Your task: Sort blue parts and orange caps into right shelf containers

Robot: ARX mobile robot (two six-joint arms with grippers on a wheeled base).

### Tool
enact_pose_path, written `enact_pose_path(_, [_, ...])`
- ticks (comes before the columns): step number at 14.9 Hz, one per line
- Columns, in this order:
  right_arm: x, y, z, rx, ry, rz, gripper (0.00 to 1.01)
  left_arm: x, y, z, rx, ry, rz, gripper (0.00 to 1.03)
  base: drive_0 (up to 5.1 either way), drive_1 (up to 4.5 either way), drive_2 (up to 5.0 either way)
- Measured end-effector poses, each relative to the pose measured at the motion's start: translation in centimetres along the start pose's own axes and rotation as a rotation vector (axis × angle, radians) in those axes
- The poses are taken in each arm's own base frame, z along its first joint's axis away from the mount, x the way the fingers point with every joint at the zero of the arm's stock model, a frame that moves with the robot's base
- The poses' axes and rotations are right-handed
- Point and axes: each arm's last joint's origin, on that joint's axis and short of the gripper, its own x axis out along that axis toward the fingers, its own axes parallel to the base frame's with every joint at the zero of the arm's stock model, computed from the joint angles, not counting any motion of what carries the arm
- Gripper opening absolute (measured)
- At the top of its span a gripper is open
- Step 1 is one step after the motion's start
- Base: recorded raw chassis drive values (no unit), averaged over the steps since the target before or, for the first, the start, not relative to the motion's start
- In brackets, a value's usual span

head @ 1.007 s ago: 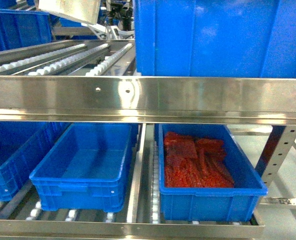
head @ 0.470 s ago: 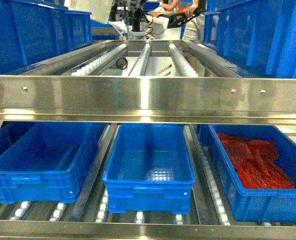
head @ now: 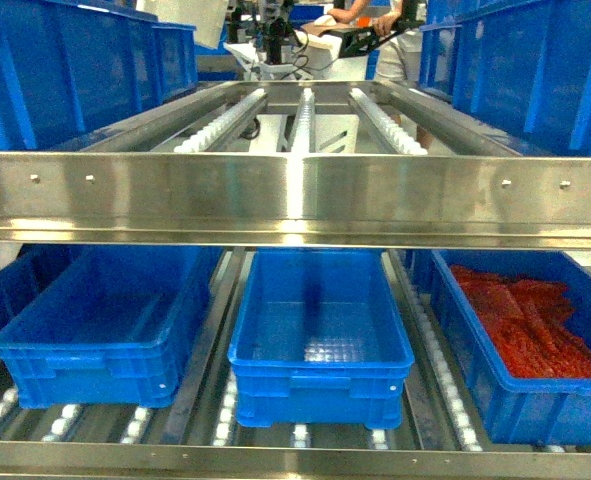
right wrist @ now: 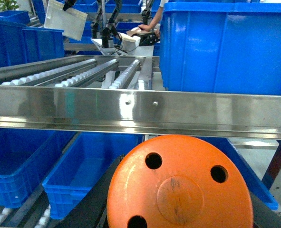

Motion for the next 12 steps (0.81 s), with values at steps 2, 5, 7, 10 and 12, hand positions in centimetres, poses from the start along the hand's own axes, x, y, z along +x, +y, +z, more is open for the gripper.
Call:
enact_pose_path(2, [0.0, 0.0, 0.0, 0.0, 0.0, 0.0, 0.44, 0.0, 0.0, -0.01, 0.0, 0.001, 0.001, 0.43, -4.9, 2.51, 2.5])
enact_pose_path(5, [0.0, 0.0, 0.0, 0.0, 0.0, 0.0, 0.44, 0.0, 0.0, 0.0, 0.0, 0.0, 0.0, 0.43, -5.0, 2.48, 2.5])
enact_pose_path(7, [0.0, 0.0, 0.0, 0.0, 0.0, 0.0, 0.44, 0.0, 0.0, -0.01, 0.0, 0.002, 0.0, 0.43, -5.0, 2.43, 2.4])
enact_pose_path(10, [0.0, 0.0, 0.0, 0.0, 0.0, 0.0, 0.44, 0.0, 0.0, 0.0, 0.0, 0.0, 0.0, 0.43, -5.0, 2.48, 2.5])
enact_pose_path(12, [0.0, 0.0, 0.02, 0.0, -0.002, 0.0, 0.44, 0.0, 0.0, 0.0, 0.0, 0.0, 0.001, 0.43, -5.0, 2.44, 2.4])
